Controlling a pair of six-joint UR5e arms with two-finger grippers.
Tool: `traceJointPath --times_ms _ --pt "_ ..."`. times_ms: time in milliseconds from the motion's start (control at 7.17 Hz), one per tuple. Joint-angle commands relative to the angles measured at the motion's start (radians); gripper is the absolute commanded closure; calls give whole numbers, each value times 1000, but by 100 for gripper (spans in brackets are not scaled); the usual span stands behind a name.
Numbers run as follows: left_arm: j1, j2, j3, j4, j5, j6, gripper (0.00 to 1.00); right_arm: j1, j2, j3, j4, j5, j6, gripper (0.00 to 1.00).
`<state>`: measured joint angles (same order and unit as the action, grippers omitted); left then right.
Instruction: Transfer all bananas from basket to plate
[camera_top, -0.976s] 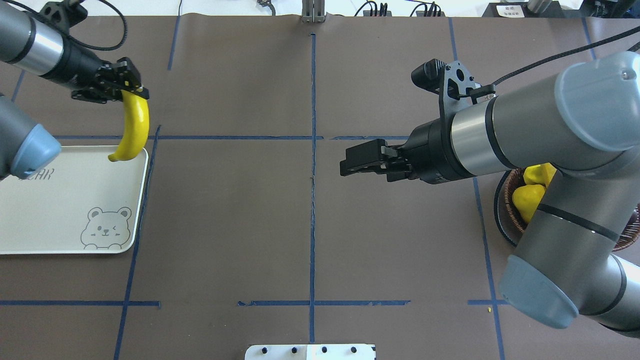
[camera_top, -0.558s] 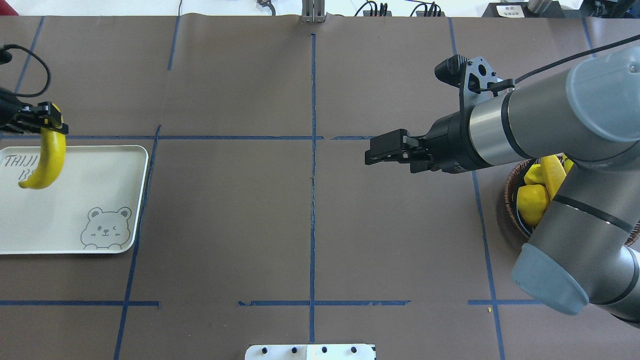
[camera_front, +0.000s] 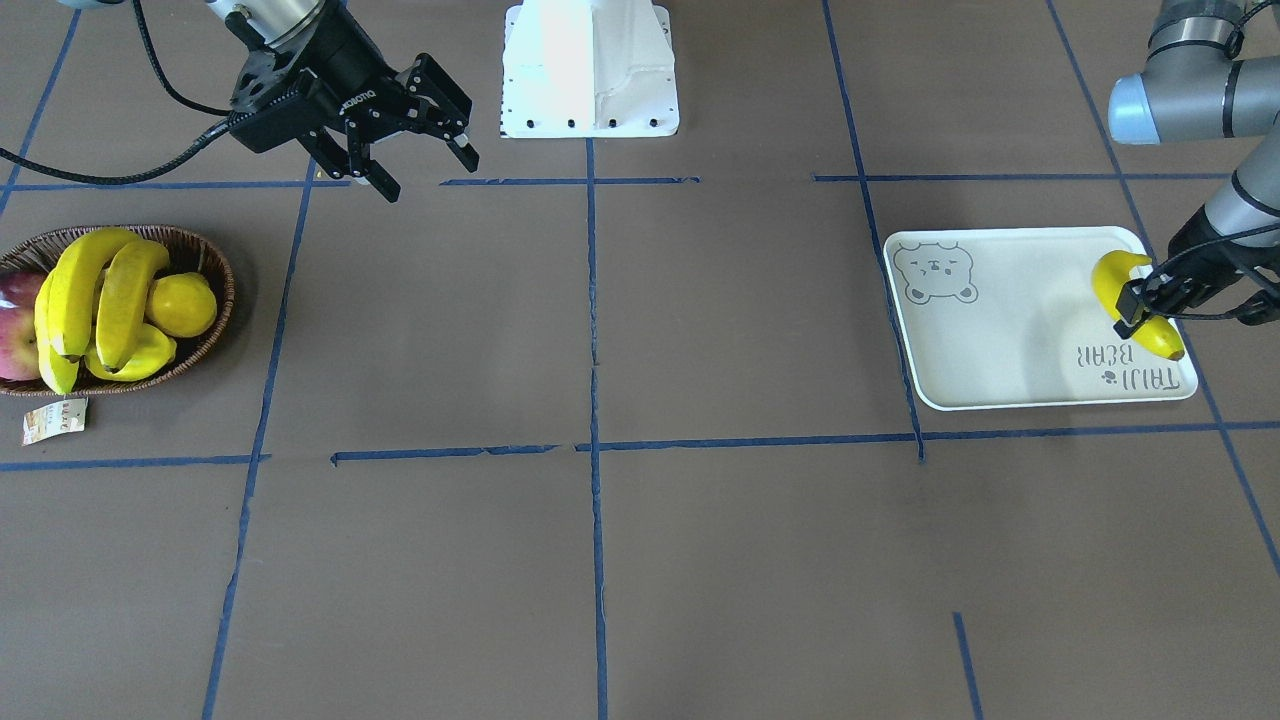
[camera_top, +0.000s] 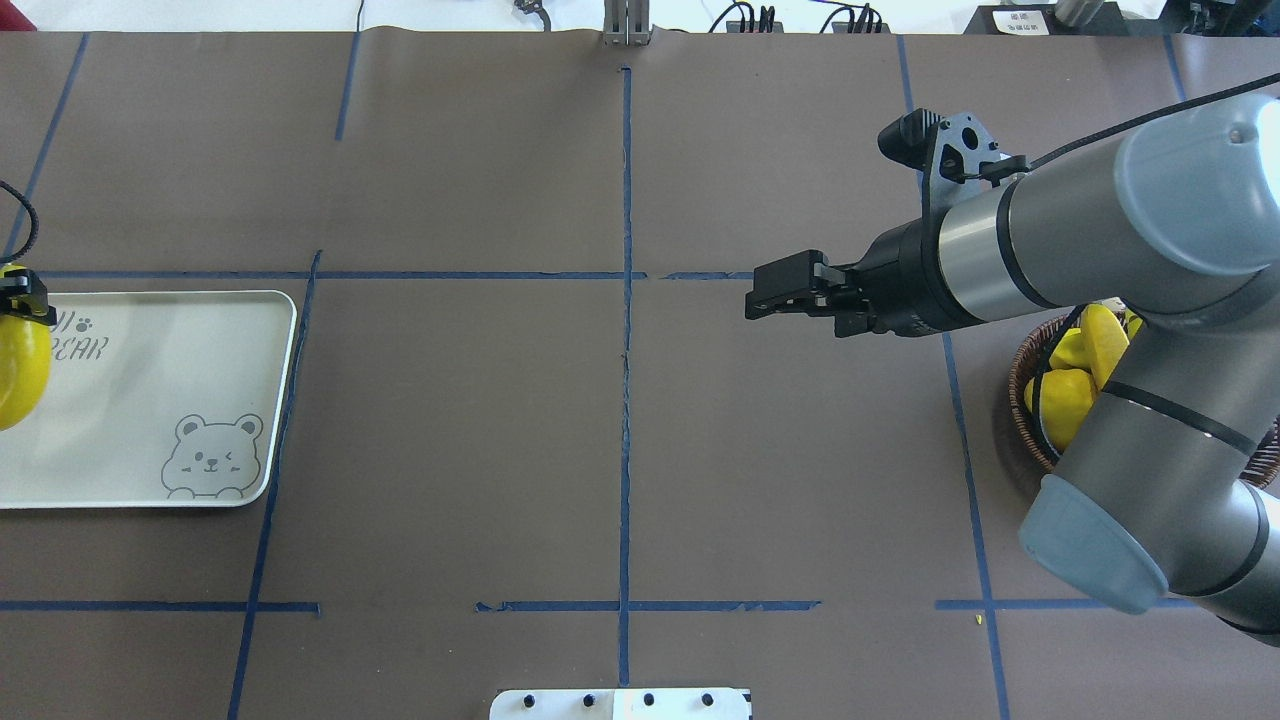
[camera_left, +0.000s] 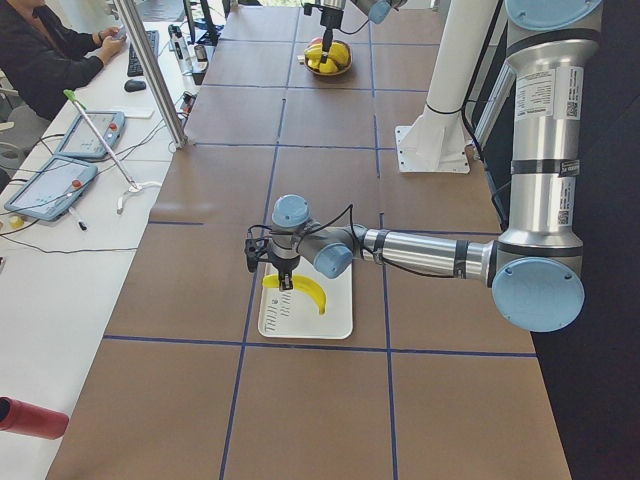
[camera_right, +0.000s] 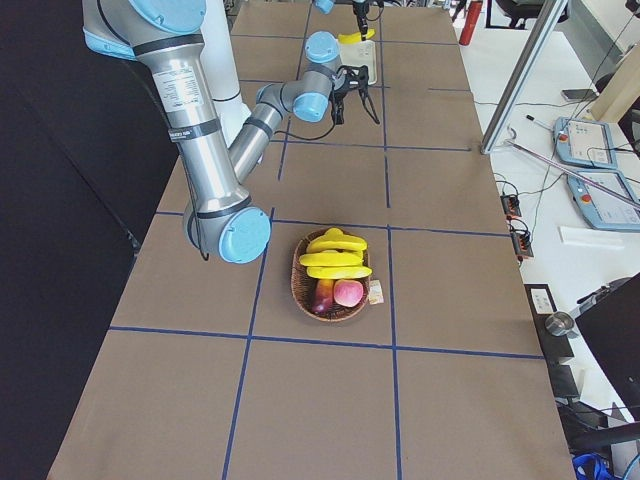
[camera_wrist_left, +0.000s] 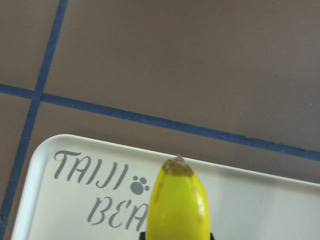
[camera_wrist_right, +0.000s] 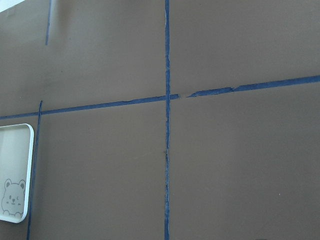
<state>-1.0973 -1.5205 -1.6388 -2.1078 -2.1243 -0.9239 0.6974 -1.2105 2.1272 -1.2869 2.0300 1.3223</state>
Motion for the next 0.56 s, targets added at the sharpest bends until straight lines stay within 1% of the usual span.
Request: traceJointPath --times_ms 0,139,418 --pt "39 3 19 -5 20 0 63 1 -3 -1 0 -1 0 0" --pt "54 3 30 -12 20 0 1 1 -4 -1 0 -1 0 0" --pt "50 5 10 -67 7 -1 1 34 -43 2 0 13 -5 0"
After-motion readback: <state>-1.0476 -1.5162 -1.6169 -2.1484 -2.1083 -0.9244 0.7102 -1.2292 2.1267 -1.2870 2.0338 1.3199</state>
